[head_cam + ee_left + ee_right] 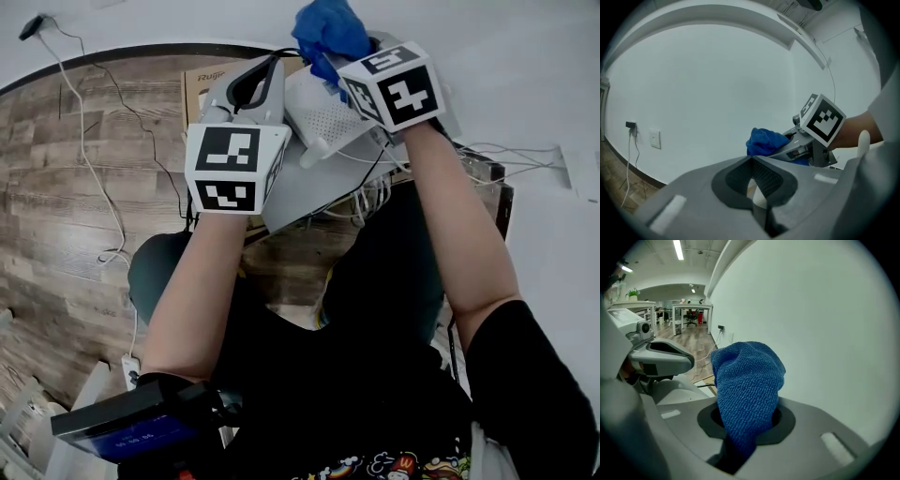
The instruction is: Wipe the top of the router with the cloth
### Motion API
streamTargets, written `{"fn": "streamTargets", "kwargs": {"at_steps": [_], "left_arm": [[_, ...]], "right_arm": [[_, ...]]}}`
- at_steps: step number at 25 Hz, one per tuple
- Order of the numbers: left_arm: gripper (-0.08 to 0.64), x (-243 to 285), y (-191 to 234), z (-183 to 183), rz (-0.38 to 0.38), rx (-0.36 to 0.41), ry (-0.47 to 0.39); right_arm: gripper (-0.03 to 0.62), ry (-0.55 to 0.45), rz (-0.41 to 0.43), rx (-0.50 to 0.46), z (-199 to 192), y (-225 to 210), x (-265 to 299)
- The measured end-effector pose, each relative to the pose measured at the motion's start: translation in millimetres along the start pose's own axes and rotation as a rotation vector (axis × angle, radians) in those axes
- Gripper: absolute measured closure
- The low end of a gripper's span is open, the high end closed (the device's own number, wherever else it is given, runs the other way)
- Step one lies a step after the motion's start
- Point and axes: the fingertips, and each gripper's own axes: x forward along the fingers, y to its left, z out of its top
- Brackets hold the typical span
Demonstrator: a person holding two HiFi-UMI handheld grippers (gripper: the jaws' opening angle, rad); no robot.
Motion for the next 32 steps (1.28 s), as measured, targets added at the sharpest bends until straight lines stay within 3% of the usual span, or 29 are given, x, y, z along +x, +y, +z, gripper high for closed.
{"fn": "streamTargets", "kwargs": {"at_steps": [5, 8, 19, 22, 32], "left_arm": [[0.56, -1, -10, 0, -0.046, 0.029, -0.011], [0.56, -2, -14, 6, -0.061, 0.055, -0.024], [0.56, -15, -23, -7, -0.079, 0.073, 0.011], [0.56, -26, -24, 1, -0.072, 0.031, -0.005], [0.56, -50, -35, 20, -0.056, 0.045, -0.036]], "right_arm": [[0.476, -0.055, -0.139, 0.088, -12, -17, -24], [0.476, -0.063, -0.164, 0.116, -19, -17, -36], [0.476, -0.113, -0.124, 0.161, -36, 28, -79], [0.476, -0.135, -0.102, 0.17, -40, 48, -88], [0.476, -0.197, -0.041, 0.197, -30, 101, -124]]}}
